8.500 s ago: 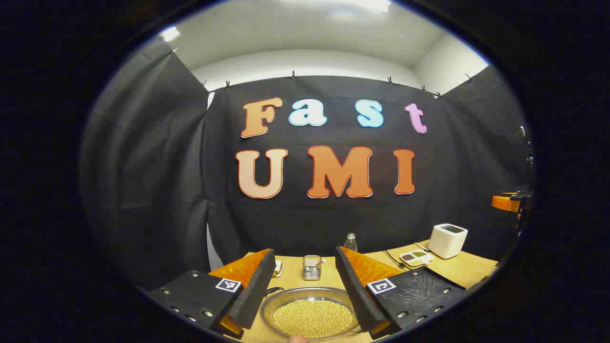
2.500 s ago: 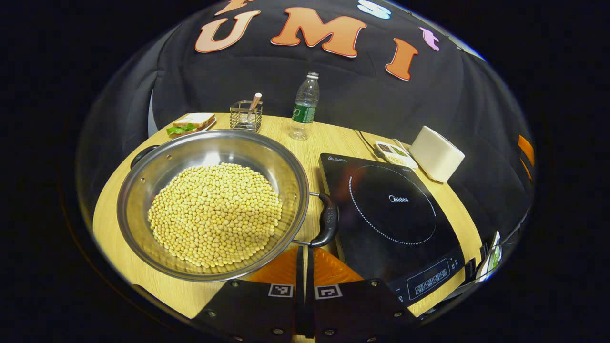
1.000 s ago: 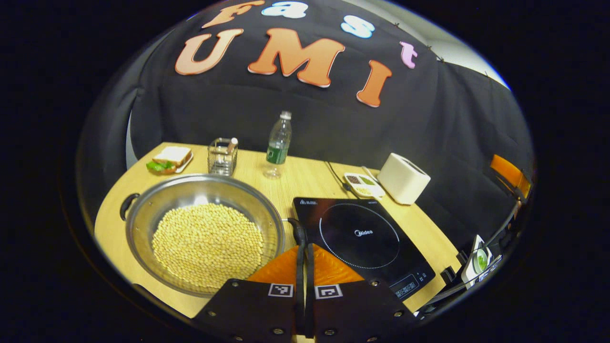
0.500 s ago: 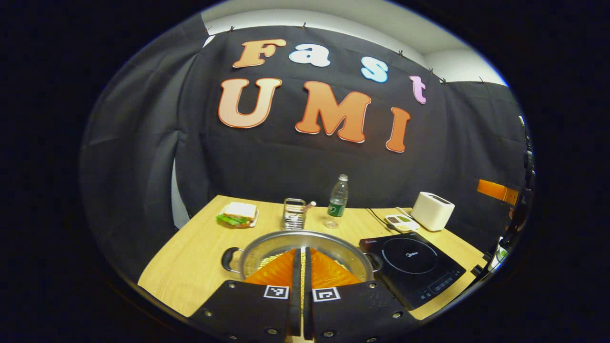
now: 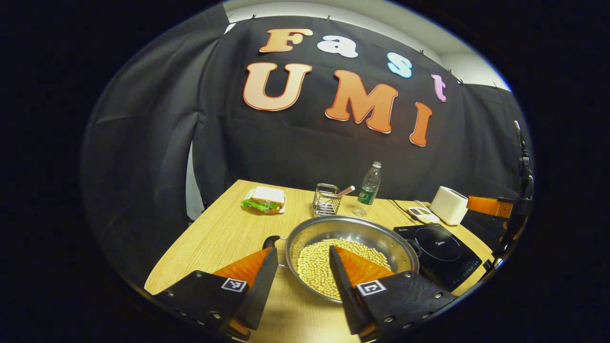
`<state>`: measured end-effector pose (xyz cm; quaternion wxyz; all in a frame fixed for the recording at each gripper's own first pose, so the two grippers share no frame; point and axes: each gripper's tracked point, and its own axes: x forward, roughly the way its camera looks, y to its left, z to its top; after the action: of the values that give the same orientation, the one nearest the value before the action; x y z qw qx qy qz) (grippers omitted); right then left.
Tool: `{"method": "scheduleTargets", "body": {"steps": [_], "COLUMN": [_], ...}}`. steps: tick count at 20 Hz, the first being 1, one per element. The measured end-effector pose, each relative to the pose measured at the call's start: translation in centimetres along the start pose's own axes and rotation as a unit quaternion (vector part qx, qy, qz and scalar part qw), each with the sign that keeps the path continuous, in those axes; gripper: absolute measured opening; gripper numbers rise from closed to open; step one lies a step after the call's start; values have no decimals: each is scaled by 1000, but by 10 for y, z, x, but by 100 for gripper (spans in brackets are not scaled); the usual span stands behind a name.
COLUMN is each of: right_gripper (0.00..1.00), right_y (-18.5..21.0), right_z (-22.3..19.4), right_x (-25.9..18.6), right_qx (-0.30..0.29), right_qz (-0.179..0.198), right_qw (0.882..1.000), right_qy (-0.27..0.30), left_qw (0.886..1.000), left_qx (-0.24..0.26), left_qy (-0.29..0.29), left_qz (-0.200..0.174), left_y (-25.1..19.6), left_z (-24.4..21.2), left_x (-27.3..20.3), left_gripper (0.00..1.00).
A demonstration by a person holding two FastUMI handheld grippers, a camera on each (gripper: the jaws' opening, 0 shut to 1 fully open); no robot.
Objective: First push the handle of the pot to place it horizontally, then grasp the pot with both hands and set it on the induction cooktop.
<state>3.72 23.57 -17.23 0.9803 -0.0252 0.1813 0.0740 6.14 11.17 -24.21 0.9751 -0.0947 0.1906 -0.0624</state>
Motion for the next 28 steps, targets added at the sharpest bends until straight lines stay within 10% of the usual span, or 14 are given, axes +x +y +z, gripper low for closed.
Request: {"method": "scheduleTargets", "body": {"steps": [3, 18, 25, 28], "right_gripper": [95, 95, 84, 76], "right_y": [19, 50, 57, 58], "right_z": [-27, -111, -122, -123], "right_x": [22, 78, 79, 79], "right_qx": [-9, -34, -27, -21], "right_qz": [6, 8, 20, 17], "right_qw": [999, 986, 983, 983], "right_qy": [42, 160, 181, 184], "left_qw": [999, 996, 995, 995], "left_qx": [16, 25, 28, 17], "left_qy": [39, 81, 94, 101], "left_qz": [-5, -21, -13, -18], "left_y": [13, 33, 41, 41], "left_z": [-25, -60, -66, -72], "left_x": [24, 102, 106, 107], "left_gripper": [88, 88, 84, 63]}}
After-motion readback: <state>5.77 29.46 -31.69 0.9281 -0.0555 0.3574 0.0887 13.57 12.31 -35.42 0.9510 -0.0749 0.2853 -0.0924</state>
